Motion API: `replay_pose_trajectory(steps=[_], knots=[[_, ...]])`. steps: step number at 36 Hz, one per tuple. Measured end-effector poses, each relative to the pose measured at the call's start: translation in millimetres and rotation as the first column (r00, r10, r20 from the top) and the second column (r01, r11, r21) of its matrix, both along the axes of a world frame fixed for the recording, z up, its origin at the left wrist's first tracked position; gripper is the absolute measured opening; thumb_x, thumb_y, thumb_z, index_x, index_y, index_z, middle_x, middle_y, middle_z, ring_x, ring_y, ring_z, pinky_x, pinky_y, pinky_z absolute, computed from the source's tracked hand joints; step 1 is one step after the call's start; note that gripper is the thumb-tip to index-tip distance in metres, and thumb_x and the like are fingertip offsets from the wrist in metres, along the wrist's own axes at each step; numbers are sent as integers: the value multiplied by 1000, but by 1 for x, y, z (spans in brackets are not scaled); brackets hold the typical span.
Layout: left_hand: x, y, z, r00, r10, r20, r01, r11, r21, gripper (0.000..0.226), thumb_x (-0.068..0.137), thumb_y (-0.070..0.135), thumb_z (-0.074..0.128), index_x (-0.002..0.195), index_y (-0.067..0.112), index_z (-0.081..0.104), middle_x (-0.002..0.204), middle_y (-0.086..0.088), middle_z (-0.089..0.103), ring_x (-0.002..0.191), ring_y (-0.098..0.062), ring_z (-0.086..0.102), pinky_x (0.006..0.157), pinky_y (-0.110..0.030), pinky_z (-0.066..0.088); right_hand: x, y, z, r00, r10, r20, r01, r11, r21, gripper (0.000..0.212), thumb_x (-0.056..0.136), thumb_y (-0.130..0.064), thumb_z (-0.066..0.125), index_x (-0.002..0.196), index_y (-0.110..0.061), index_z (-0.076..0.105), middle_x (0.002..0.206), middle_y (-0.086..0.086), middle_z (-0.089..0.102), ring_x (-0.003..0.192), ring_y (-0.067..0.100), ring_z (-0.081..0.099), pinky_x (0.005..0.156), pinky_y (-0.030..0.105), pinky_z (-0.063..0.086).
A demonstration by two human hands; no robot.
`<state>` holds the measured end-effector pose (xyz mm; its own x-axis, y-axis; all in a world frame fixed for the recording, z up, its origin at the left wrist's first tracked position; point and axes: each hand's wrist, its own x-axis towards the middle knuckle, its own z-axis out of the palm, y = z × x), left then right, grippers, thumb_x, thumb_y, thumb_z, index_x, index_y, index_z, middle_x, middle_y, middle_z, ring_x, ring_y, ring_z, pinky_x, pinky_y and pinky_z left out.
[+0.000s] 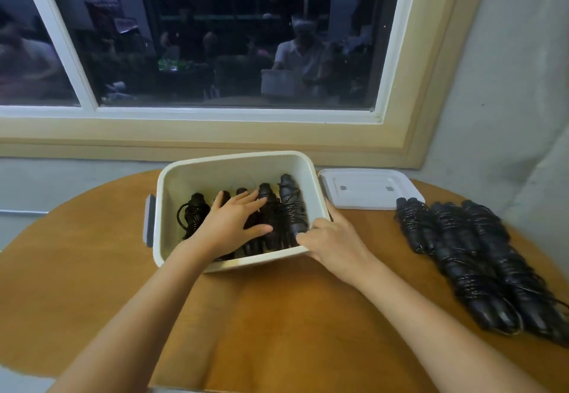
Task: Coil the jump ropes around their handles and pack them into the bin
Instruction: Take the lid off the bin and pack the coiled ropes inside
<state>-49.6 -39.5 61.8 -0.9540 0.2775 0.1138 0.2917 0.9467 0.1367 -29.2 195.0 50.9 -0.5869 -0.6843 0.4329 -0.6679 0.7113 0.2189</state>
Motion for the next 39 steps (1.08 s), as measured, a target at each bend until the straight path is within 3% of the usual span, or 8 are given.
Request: replay_pose_trajectory(steps=[8, 13, 16, 17, 21, 25, 30, 39], knots=[[32, 50, 0, 996, -54, -71, 54, 999, 3, 88, 82, 81, 2, 150, 36, 35, 160, 9, 26, 151, -11, 12, 121, -49, -12, 16, 79, 2, 969, -234, 74, 231, 972, 47, 26, 58, -19, 93, 64, -20, 68, 55, -4, 55, 66, 22, 59, 90, 42, 56], [31, 85, -8, 986, -86, -141, 77, 995, -64, 105, 73, 82, -17, 147, 37, 42, 156, 9, 37, 150, -13, 17, 117, -48, -21, 21, 123, -4, 935, -343, 90, 347, 937, -38, 23, 71, -7, 85, 66, -11, 62, 66, 6, 56, 82, 36, 63, 113, 58, 25], [35, 108, -9, 989, -87, -116, 77, 993, -94, 97, 75, 74, -16, 147, 40, 41, 157, 12, 35, 151, -14, 15, 118, -51, -19, 22, 141, -7, 928, -317, 195, 344, 930, -128, 3, 86, -10, 72, 87, -10, 70, 95, 11, 63, 113, 36, 56, 119, 40, -3], [36, 113, -10, 990, -86, -112, 74, 992, -100, 96, 75, 72, -17, 147, 42, 40, 157, 13, 34, 151, -14, 15, 118, -52, -18, 21, 144, -10, 933, -290, 214, 327, 931, -162, 13, 86, -10, 73, 99, -11, 72, 106, 12, 66, 120, 34, 53, 118, 39, -4], [34, 115, -13, 988, -72, -133, 60, 994, -93, 105, 71, 79, -23, 146, 42, 41, 156, 13, 36, 150, -15, 18, 118, -54, -16, 24, 162, -24, 955, -230, 185, 269, 936, -226, 62, 82, -29, 78, 138, -20, 55, 145, -2, 51, 138, 18, 37, 122, 47, 14], [34, 115, -13, 989, -70, -127, 57, 993, -101, 116, 64, 80, -33, 147, 43, 39, 156, 13, 35, 150, -15, 18, 118, -53, -17, 42, 181, -34, 825, -546, 146, 558, 746, -365, 64, 88, -40, 70, 144, -19, 48, 145, 4, 50, 131, 25, 42, 102, 45, 45], [31, 115, -15, 984, -75, -160, 62, 995, -81, 105, 73, 79, -24, 145, 41, 43, 154, 11, 40, 149, -16, 23, 119, -54, -12, 57, 190, -48, 463, -813, 354, 872, 489, -16, 89, 89, -73, 43, 157, -23, 13, 151, 11, 36, 133, 31, 38, 96, 37, 45], [31, 112, -17, 984, -61, -170, 47, 995, -84, 107, 71, 81, -25, 145, 42, 42, 154, 13, 39, 148, -13, 24, 120, -53, -9, 57, 188, -56, 431, -835, 343, 868, 487, 95, 91, 92, -50, 60, 158, -21, 3, 144, 9, 47, 130, 31, 38, 101, 38, 42]])
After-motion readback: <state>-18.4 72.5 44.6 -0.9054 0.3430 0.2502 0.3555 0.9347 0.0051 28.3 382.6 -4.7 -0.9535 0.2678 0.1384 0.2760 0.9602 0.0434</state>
